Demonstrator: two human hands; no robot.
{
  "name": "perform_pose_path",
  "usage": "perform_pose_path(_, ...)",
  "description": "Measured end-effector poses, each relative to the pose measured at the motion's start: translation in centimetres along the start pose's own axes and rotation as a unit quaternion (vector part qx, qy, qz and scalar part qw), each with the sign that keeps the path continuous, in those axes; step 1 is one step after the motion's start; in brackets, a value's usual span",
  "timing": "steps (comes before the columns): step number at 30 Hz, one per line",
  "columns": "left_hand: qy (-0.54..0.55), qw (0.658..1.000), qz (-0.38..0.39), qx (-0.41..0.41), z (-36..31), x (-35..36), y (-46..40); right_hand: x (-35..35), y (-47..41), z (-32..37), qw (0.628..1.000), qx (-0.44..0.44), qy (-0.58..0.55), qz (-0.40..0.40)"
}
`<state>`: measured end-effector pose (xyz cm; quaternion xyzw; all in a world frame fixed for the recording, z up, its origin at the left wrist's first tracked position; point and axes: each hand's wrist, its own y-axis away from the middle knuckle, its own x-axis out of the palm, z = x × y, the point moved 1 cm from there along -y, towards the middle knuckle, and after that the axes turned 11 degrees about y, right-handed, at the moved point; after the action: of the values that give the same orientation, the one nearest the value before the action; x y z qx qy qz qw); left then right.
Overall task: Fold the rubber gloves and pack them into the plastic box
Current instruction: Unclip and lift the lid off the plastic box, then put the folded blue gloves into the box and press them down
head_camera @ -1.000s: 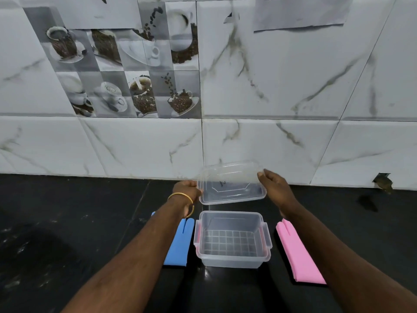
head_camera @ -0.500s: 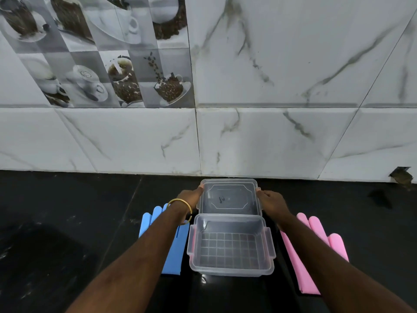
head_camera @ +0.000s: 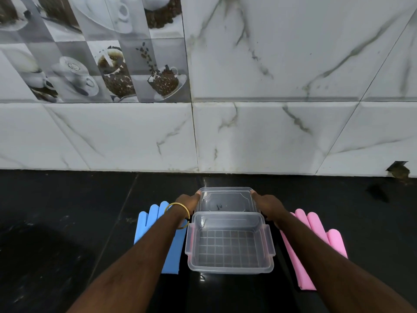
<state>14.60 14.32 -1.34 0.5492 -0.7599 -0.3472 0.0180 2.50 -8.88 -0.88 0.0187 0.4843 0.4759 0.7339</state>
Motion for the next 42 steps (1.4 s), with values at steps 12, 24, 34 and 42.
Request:
perform_pose_path(12,0.025,0.987,-0.09,0.13,1.3,-7.3,4.9,-1.4,5.7,2.9,0.986,-0.057,0.087,-0.128)
perform_pose_path(24,0.003,0.987,-0.163,-0.006,10.8,-10.4,8.7,1.6,11.2,5.0,0.97,-0.132,0.122,-0.164)
perform_pose_path(34,0.08,0.987,-0.125,-0.052,10.7,-11.2,8.1,2.7,12.6,4.2,0.964,-0.163,0.098,-0.184)
perform_pose_path(42,0.181,0.978,0.004,-0.1,10.3,-12.2,6.9,2.6,13.0,2.8,0.969,-0.16,0.061,-0.176)
